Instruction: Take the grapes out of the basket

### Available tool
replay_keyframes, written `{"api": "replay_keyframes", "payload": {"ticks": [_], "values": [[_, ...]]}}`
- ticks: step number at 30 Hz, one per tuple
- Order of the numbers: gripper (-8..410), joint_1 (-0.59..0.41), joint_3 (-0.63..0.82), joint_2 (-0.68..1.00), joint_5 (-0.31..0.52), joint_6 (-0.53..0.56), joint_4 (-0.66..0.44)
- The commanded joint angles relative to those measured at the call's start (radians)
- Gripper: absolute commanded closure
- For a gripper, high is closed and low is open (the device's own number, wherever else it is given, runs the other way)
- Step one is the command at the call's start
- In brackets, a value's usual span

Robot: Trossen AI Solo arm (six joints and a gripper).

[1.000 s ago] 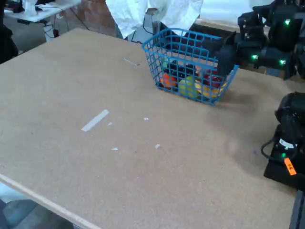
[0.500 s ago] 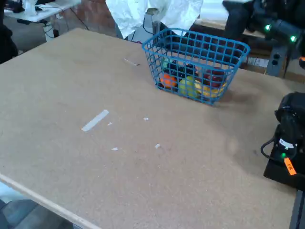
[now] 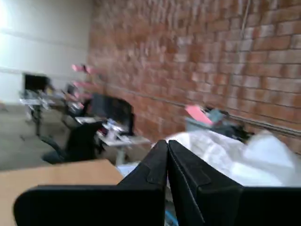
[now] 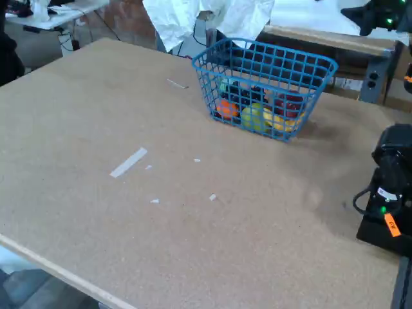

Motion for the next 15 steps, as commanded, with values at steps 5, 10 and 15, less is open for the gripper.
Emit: {"api": "replay_keyframes", "payload": {"ticks": [5,10,15], "values": [[402,-0.064,0.254,0.275,0.018,0.072,-0.196],[402,-0.162,0.365,0.432,-0.001,0.124,-0.332],[402,-0.304,0.371,0.532,-0.234,0.254,-0.346]]}}
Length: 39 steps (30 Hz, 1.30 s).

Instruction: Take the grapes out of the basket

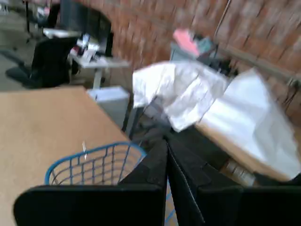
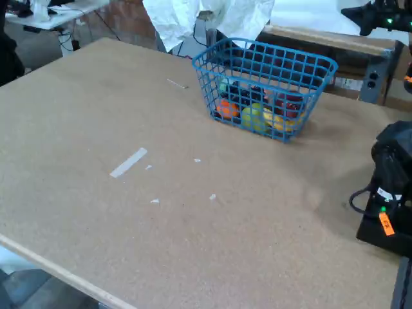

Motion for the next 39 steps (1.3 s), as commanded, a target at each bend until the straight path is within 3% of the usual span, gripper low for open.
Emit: {"api": "replay_keyframes", "payload": {"ticks": [1,4,12,25,30,39], "values": [[402,-0.116,0.001,0.074,-0.201,0.109,-0.005],[402,-0.178,0.001,0.127,-0.268,0.153,-0.020],[402,-0.205,0.000,0.320,-0.281,0.086,-0.039],[388,-0.205,0.000,0.545,-0.269,0.126,0.048],[318,-0.208,0.000,0.550,-0.286,0.115,0.060],[131,-0.217,0.000,0.550,-0.284,0.179,0.161]]}}
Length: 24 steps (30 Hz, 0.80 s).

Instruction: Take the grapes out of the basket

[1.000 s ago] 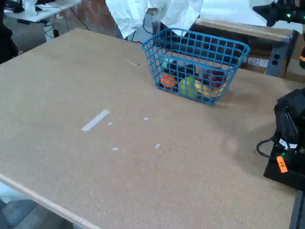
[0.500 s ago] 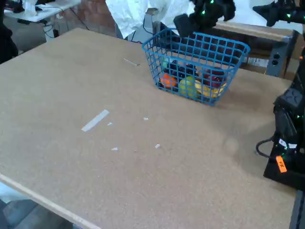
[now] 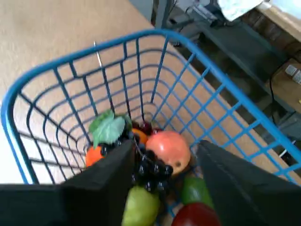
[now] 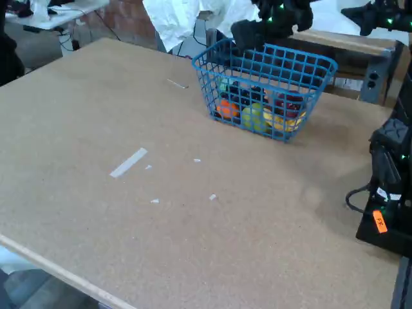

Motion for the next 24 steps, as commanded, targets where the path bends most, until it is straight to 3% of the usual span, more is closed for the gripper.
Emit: {"api": "replay_keyframes", "payload": {"ticks": [1,8,12,24], "values": [[118,-0.006,0.001,0.001,-0.002,0.041,0.064],[105,-0.051,0.002,0.068,-0.037,0.188,0.082],[105,-0.091,0.002,0.133,-0.107,0.288,0.079],[105,-0.102,0.002,0.293,-0.170,0.330,0.166]]}}
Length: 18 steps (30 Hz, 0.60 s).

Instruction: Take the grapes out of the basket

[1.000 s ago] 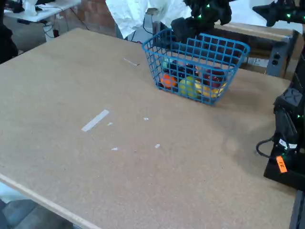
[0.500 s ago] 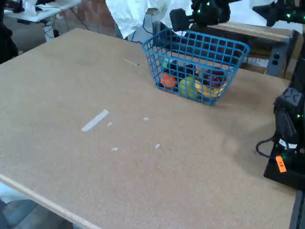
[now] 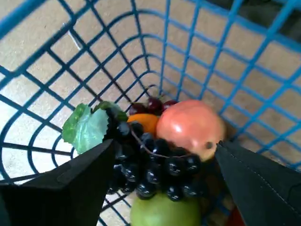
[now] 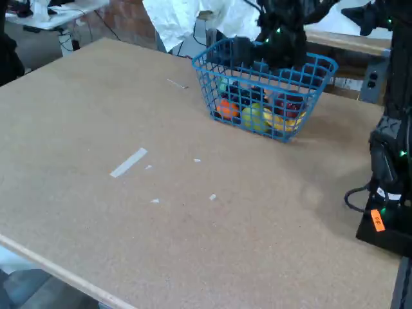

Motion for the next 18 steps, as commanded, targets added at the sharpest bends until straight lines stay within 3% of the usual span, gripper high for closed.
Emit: {"api": "replay_keyframes", "payload": {"ticks": [1,9,15,18], "values": [[105,0.000,0.000,0.047,-0.030,0.016,0.053],[105,0.000,0.000,0.097,-0.056,0.051,0.138],[105,0.000,0.000,0.116,-0.069,0.064,0.141],[105,0.000,0.000,0.130,-0.094,-0.032,0.150]]}}
